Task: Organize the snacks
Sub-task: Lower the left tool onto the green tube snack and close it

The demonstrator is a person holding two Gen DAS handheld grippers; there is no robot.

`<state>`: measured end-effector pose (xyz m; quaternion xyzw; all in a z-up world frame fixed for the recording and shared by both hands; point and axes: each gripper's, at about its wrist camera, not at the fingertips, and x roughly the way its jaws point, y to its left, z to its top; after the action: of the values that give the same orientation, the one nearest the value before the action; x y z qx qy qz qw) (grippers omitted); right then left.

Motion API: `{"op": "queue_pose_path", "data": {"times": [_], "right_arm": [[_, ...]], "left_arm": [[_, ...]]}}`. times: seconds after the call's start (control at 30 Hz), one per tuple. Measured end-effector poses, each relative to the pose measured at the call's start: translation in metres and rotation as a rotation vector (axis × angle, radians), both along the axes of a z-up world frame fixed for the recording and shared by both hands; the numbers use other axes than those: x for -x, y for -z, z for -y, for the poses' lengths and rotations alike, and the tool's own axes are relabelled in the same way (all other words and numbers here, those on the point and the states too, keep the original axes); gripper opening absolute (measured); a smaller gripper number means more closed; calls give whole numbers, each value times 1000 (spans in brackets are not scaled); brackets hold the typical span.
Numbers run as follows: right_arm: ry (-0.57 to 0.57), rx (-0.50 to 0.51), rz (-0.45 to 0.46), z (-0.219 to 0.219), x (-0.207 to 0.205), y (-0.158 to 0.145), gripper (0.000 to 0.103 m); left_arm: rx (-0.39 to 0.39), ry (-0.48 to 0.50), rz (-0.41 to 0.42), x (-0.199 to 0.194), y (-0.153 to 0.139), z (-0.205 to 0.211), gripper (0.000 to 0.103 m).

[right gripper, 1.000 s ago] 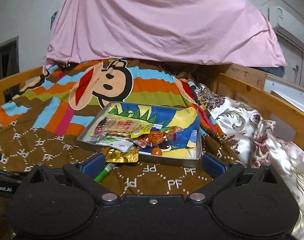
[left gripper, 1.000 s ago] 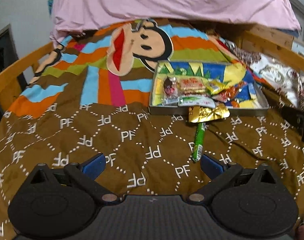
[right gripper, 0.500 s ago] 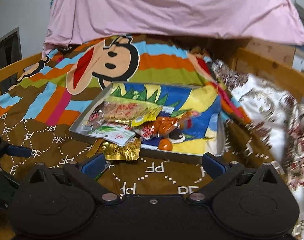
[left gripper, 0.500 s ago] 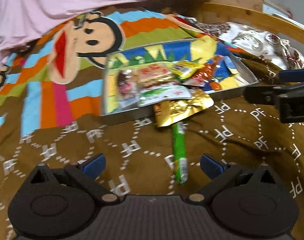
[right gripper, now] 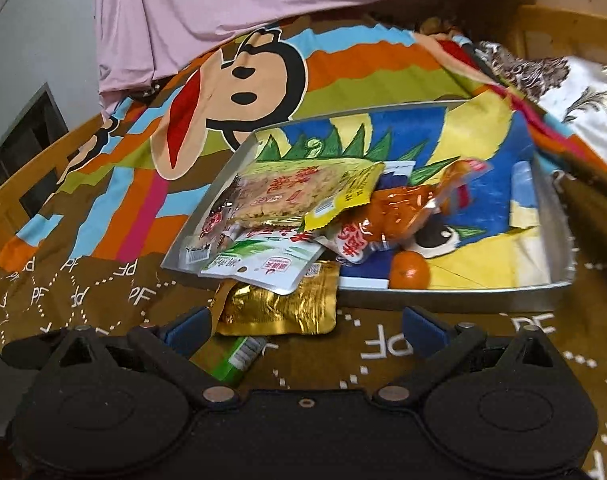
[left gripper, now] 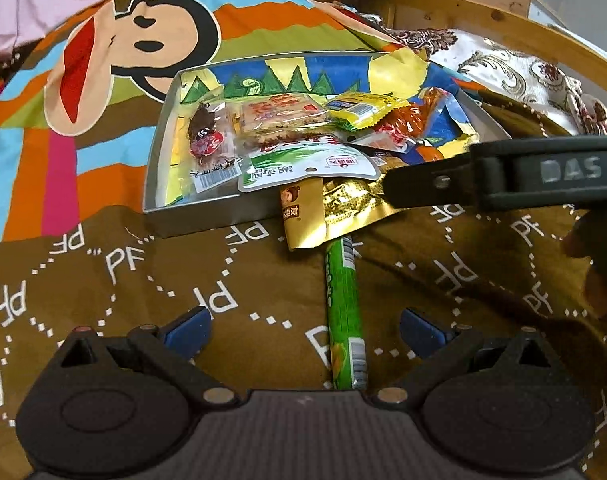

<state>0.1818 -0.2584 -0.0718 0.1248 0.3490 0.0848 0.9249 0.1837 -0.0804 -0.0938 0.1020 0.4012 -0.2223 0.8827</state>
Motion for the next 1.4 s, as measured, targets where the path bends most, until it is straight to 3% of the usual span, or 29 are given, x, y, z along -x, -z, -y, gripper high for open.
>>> {"op": "queue_pose_path", "data": {"times": [0.2,0.37,0.7,0.83,1.13,1.23,1.33,1.4], "right_arm": [[-17,-19,-19,-2,-15,10,87],[-19,-21,-33,-2,-19,14,72],[-37,-38,-41,-6,-21,15,53],[-36,-40,-39,-6,-20,14,51],[-27,-37,-43,-6,-19,12,45],[-24,-35,-45,-6,-18,11,40],[-26,-32,-51,-6,-15,9,27],[-28,-35,-51,-7,-13,8,27]], "left_arm": [[18,-39,-3,-6,2,-2,102],[29,-5,-10,-5,1,0,92],[36,100,-15,2,4,12,63],[44,99,-22,-2,6,14,47],[10,73,-18,-4,7,14,23],[19,55,-33,-4,6,13,19],[25,32,-48,-4,5,12,19],[27,15,-57,-3,4,12,19]]}}
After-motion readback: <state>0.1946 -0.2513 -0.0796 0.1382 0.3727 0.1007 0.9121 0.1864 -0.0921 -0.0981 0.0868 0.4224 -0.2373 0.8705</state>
